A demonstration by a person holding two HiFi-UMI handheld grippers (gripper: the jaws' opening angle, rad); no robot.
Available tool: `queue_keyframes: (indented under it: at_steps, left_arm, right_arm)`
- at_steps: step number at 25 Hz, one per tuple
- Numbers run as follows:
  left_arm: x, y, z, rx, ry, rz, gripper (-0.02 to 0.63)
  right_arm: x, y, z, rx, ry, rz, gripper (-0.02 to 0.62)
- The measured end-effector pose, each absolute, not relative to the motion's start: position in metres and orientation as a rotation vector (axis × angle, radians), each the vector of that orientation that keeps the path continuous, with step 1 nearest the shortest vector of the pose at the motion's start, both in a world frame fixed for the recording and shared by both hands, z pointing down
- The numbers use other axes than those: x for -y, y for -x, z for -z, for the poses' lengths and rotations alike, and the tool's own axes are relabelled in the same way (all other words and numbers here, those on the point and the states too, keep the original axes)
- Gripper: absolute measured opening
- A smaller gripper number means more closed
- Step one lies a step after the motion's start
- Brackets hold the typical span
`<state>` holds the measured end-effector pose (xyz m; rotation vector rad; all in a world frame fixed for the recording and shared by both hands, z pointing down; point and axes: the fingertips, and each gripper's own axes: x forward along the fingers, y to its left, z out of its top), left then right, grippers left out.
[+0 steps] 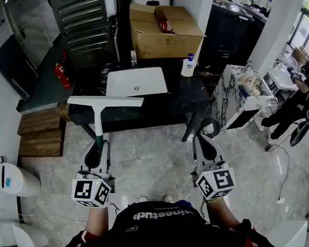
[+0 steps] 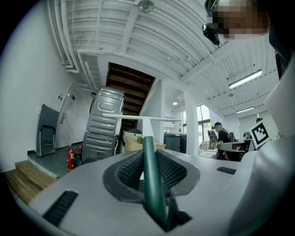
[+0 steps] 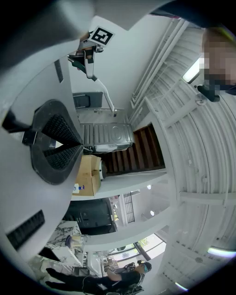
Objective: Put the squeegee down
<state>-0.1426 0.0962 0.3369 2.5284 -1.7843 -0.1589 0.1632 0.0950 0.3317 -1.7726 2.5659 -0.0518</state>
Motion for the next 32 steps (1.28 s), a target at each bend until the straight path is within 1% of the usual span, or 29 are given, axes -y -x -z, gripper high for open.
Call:
queue_keyframes:
  at_steps: [20,32]
  left_arm:
    - [-0.097,0.128,-0.332,1.79,-2.53,0.161,0.098]
    - [-0.095,0.077,-0.336,1.85,-2.487,0.139,0.099]
  right_arm:
    - [-0.097,-0.176,-0.328,-2.557,1.726,0.065,0.04]
    - [-0.089,-0.231,-0.335,-2.601,1.672,0.091,0.04]
